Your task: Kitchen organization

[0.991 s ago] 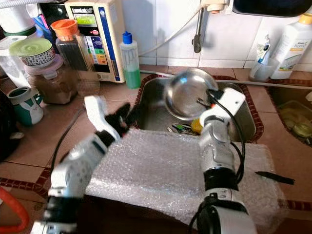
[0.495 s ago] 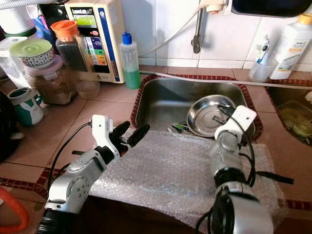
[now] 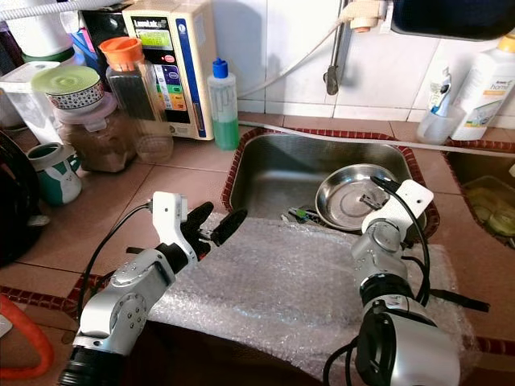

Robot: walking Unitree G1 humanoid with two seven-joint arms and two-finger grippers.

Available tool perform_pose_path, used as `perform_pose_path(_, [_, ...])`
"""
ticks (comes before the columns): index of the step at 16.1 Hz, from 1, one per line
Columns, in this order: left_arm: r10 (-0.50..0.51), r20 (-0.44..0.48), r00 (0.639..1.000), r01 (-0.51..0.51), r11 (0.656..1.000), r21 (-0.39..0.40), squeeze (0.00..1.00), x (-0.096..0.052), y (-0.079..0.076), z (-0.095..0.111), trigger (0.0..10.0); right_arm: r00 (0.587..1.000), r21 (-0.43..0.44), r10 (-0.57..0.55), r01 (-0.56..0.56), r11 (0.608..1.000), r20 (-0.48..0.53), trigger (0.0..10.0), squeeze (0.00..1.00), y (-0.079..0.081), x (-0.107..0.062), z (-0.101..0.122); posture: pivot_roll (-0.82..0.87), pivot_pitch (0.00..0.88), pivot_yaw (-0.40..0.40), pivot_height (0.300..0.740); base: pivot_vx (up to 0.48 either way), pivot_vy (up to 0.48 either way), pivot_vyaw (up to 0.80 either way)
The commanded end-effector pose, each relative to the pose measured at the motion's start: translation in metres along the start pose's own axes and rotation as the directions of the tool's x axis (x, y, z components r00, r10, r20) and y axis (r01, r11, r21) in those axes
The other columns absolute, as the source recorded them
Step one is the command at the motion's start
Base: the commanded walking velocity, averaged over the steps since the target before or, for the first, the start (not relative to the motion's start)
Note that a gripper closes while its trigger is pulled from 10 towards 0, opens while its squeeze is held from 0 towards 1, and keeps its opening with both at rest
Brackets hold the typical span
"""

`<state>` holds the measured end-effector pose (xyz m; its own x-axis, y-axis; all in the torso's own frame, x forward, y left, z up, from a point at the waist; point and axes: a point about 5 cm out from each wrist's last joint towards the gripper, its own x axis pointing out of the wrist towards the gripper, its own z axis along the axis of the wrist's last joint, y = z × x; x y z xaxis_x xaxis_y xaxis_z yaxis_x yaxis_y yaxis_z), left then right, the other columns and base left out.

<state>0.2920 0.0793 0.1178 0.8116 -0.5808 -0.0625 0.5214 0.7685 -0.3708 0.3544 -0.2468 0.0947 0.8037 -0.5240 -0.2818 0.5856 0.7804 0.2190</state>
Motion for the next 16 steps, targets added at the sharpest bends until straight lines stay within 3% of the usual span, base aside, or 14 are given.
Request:
perform_pose_path(1, [0.011, -0.002, 1.000, -0.011, 0.999, 0.040, 1.00, 0.000, -0.001, 0.002, 10.0, 0.982, 0.024, -0.065, 0.070, 0.997, -0.175, 10.0, 0.00, -0.023, -0.007, -0.041, 0.06, 0.000, 0.088, 0.740, 0.000, 0.000, 0.00])
perform_pose_path(2, [0.008, -0.003, 1.000, -0.008, 0.999, 0.040, 0.95, 0.000, -0.001, 0.002, 10.0, 0.985, 0.048, -0.040, 0.049, 0.998, -0.167, 10.0, 0.00, -0.021, -0.007, -0.039, 0.06, 0.000, 0.088, 0.740, 0.000, 0.000, 0.00])
perform_pose_path(3, [0.006, -0.008, 1.000, -0.006, 0.999, 0.045, 0.00, 0.000, -0.002, 0.002, 10.0, 0.987, 0.086, -0.007, 0.020, 0.996, -0.158, 10.0, 0.00, -0.017, -0.006, -0.037, 0.06, 0.000, 0.088, 0.740, 0.000, 0.000, 0.00])
perform_pose_path(5, [0.008, -0.012, 1.000, -0.007, 0.998, 0.059, 0.00, 0.000, -0.002, 0.002, 10.0, 0.990, 0.105, 0.076, -0.064, 0.992, -0.115, 10.0, 0.00, -0.005, -0.005, -0.028, 0.06, 0.000, 0.087, 0.740, 0.000, 0.000, 0.00])
perform_pose_path(6, [0.010, -0.014, 1.000, -0.009, 0.998, 0.058, 0.00, 0.000, -0.002, 0.001, 10.0, 0.990, 0.075, 0.086, -0.078, 0.994, -0.108, 10.0, 0.00, -0.002, -0.005, -0.027, 0.06, 0.000, 0.087, 0.740, 0.000, 0.000, 0.00])
perform_pose_path(9, [0.012, -0.016, 1.000, -0.011, 0.998, 0.062, 0.00, 0.000, -0.002, 0.001, 10.0, 0.990, 0.049, 0.069, -0.064, 0.997, -0.125, 10.0, 0.00, -0.004, -0.006, -0.031, 0.07, 0.000, 0.085, 0.740, 0.000, 0.000, 0.00])
perform_pose_path(10, [0.009, -0.019, 1.000, -0.008, 0.998, 0.066, 0.00, 0.000, -0.003, 0.001, 10.0, 0.988, 0.051, 0.077, -0.070, 0.996, -0.135, 10.0, 1.00, -0.004, -0.007, -0.033, 0.07, 0.000, 0.085, 0.740, 0.000, 0.000, 0.00])
perform_pose_path(12, [0.008, -0.023, 1.000, -0.007, 0.998, 0.066, 0.00, 0.001, -0.003, 0.000, 10.0, 0.989, 0.010, 0.069, -0.069, 0.998, -0.131, 10.0, 1.00, -0.005, -0.006, -0.033, 0.06, 0.000, 0.088, 0.740, 0.000, 0.000, 0.00])
perform_pose_path(13, [0.005, -0.033, 0.999, -0.002, 0.998, 0.069, 0.00, 0.001, -0.003, -0.001, 10.0, 0.988, 0.029, 0.080, -0.077, 0.997, -0.129, 10.0, 1.00, -0.004, -0.006, -0.031, 0.06, 0.000, 0.088, 0.740, 0.000, 0.000, 0.00])
perform_pose_path(16, [0.001, -0.036, 0.999, 0.001, 0.997, 0.074, 0.00, 0.001, -0.005, -0.001, 10.0, 0.985, -0.001, 0.145, -0.146, 0.989, -0.089, 10.0, 1.00, 0.010, -0.005, -0.019, 0.06, 0.000, 0.088, 0.740, 0.000, 0.000, 0.00])
